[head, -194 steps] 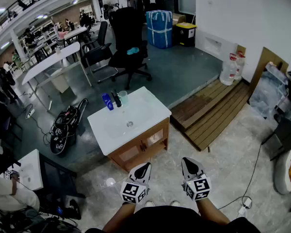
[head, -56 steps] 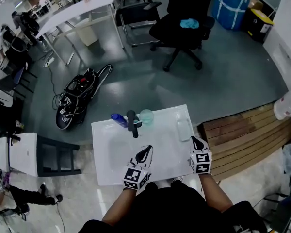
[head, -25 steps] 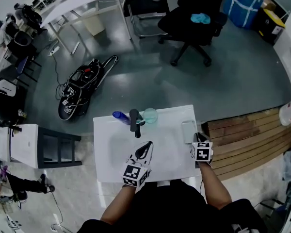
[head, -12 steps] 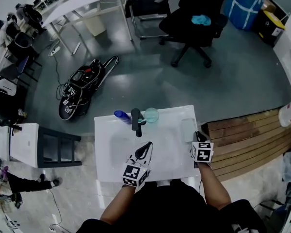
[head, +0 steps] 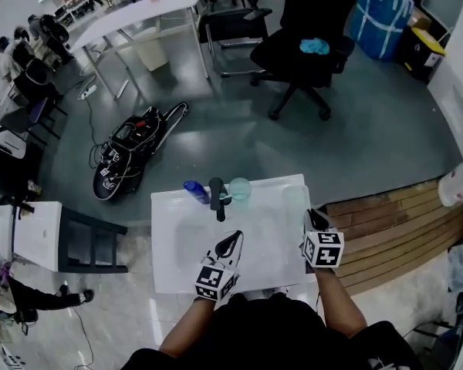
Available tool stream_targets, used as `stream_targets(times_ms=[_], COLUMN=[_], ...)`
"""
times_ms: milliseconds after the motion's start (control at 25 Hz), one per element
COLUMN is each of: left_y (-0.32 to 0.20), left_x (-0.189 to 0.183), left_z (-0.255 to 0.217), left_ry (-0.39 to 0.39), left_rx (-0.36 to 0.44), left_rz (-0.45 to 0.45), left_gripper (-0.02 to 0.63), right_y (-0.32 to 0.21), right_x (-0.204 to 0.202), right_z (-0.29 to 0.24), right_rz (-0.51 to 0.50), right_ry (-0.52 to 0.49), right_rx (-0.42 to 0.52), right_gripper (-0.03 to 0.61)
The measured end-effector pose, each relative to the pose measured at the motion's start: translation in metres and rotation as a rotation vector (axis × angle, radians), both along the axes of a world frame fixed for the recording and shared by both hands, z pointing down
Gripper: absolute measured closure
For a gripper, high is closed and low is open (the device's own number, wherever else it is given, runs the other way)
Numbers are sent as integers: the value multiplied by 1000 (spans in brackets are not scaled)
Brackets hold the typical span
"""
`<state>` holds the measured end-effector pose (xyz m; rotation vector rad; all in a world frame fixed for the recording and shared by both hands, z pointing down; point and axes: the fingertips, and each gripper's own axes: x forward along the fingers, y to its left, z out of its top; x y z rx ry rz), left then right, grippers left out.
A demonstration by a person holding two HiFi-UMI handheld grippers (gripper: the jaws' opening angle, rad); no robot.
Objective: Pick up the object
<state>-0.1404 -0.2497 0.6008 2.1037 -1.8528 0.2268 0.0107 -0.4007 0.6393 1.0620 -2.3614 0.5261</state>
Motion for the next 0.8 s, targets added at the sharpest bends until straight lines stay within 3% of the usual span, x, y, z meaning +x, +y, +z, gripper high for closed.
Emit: stream_targets(times_ms=[320,800], left_y=[4,3], left_x=[3,-12], left_z=[-17,-38], left_ry=[-10,-46], left_rx=[46,101], left_rz=[12,2], left_gripper=[600,600], right_y=[14,25], right_x=[-8,-19], right_z=[-62,-76], right_rz=[-24,-57], right_ry=[-86,-110], right_rx=[103,164], right_gripper=[540,540])
